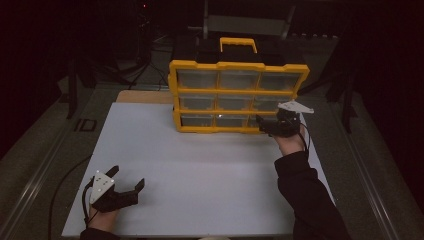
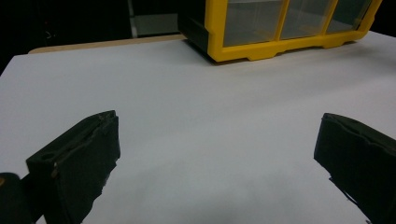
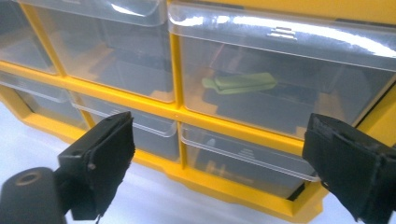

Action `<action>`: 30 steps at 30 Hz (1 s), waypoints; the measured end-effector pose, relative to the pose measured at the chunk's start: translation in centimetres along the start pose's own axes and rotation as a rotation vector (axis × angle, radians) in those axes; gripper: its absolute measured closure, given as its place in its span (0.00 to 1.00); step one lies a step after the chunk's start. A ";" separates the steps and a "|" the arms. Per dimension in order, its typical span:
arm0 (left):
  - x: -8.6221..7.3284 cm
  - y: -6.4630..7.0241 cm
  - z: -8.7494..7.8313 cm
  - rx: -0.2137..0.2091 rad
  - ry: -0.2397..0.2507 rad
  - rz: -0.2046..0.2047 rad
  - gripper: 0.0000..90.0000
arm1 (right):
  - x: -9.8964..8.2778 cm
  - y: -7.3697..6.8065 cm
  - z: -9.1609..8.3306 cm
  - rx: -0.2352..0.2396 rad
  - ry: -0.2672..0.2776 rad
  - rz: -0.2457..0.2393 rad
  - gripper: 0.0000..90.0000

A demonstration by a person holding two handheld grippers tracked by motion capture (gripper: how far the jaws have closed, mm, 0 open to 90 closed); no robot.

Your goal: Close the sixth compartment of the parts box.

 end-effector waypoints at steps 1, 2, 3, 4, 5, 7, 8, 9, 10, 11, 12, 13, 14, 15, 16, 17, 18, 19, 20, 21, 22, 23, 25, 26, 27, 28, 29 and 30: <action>0.0 0.0 0.0 0.000 0.000 0.000 0.01 | 0.0 -0.1 0.0 0.010 -0.004 -0.003 0.10; 0.0 0.0 0.0 0.000 0.001 0.001 0.01 | -0.1 -0.2 0.0 0.004 -0.006 -0.012 0.10; 0.0 0.0 0.0 0.000 0.000 0.001 0.01 | -0.1 -0.3 0.0 0.012 -0.008 -0.020 0.10; 0.0 0.0 0.0 0.001 0.001 -0.001 0.01 | -0.2 -0.4 0.0 0.015 -0.009 -0.024 0.10; 0.0 0.0 0.0 0.001 0.001 -0.002 0.01 | -0.2 -0.4 0.0 0.020 -0.010 -0.024 0.10; 0.0 0.0 0.0 0.000 0.000 -0.001 0.01 | -0.2 -0.7 0.0 0.040 -0.013 -0.023 0.10; 0.0 0.0 0.0 -0.001 0.000 -0.001 0.01 | -0.1 -0.7 0.0 0.039 -0.008 -0.027 0.10; 0.0 0.0 0.0 -0.002 0.001 -0.001 0.01 | -0.1 -0.9 -0.1 0.053 -0.007 -0.024 0.10; 0.0 0.0 0.1 -0.002 0.000 0.001 0.01 | 0.0 -1.0 -0.1 0.063 -0.004 -0.019 0.10; 0.0 0.0 0.1 -0.002 0.000 0.001 0.01 | 0.0 -1.1 -0.2 0.064 0.000 -0.022 0.10; 0.0 0.1 0.1 -0.005 0.000 0.002 0.01 | 0.1 -1.2 -0.2 0.068 0.003 -0.026 0.10; 0.0 0.1 0.2 -0.006 -0.002 0.002 0.01 | 0.2 -1.2 -0.3 0.071 0.006 -0.029 0.10; 0.0 0.1 0.2 -0.006 -0.003 0.003 0.01 | 0.3 -1.3 -0.3 0.071 0.011 -0.033 0.10; 0.0 0.1 0.2 -0.007 -0.003 0.002 0.01 | 0.4 -1.4 -0.4 0.075 0.019 -0.038 0.10; 0.0 0.1 0.1 -0.006 -0.001 0.002 0.01 | 0.5 -1.5 -0.5 0.081 0.024 -0.042 0.10; 0.0 0.0 0.1 -0.005 -0.001 0.002 0.01 | 0.5 -1.5 -0.6 0.080 0.028 -0.054 0.10; 0.0 0.0 0.1 -0.004 0.000 -0.001 0.01 | 0.6 -1.7 -0.6 0.087 0.038 -0.072 0.10; 0.0 0.0 0.1 -0.004 0.001 -0.003 0.01 | 0.6 -2.0 -0.7 0.101 0.042 -0.083 0.10; 0.0 0.0 0.1 -0.005 -0.001 0.000 0.01 | 0.6 -2.1 -0.7 0.104 0.043 -0.096 0.10; 0.0 0.1 0.2 -0.006 -0.002 0.001 0.01 | 0.7 -2.3 -0.8 0.107 0.045 -0.105 0.10; 0.0 0.1 0.2 -0.007 -0.001 -0.001 0.01 | 0.8 -2.6 -0.9 0.120 0.050 -0.109 0.10; 0.0 0.1 0.2 -0.008 -0.001 -0.001 0.01 | 0.9 -2.8 -1.0 0.126 0.053 -0.113 0.10; 0.0 0.1 0.1 -0.009 -0.001 0.001 0.01 | 1.2 -3.3 -1.2 0.146 0.063 -0.117 0.10; 0.0 0.1 0.1 -0.008 -0.004 0.000 0.01 | 1.4 -3.6 -1.3 0.164 0.070 -0.113 0.10; -0.1 0.1 0.1 -0.008 -0.005 -0.001 0.01 | 1.5 -3.8 -1.5 0.175 0.074 -0.115 0.10; 0.0 0.1 0.1 -0.007 -0.002 -0.005 0.01 | 1.7 -4.1 -1.6 0.187 0.079 -0.114 0.10; 0.1 0.0 0.0 -0.006 0.002 -0.004 0.01 | 1.9 -4.5 -1.8 0.206 0.086 -0.117 0.10; 0.1 0.0 0.0 -0.006 0.003 -0.005 0.01 | 2.0 -4.8 -2.0 0.229 0.091 -0.118 0.10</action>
Point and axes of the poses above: each handheld gripper's, and its own axes: z roughly forward along the jaws, x roughly out of its top, y roughly to its right, the point moved 10 cm from there along z, roughly forward along the jaws, and after that the axes turned 4 degrees about y, right-handed, at the moved point
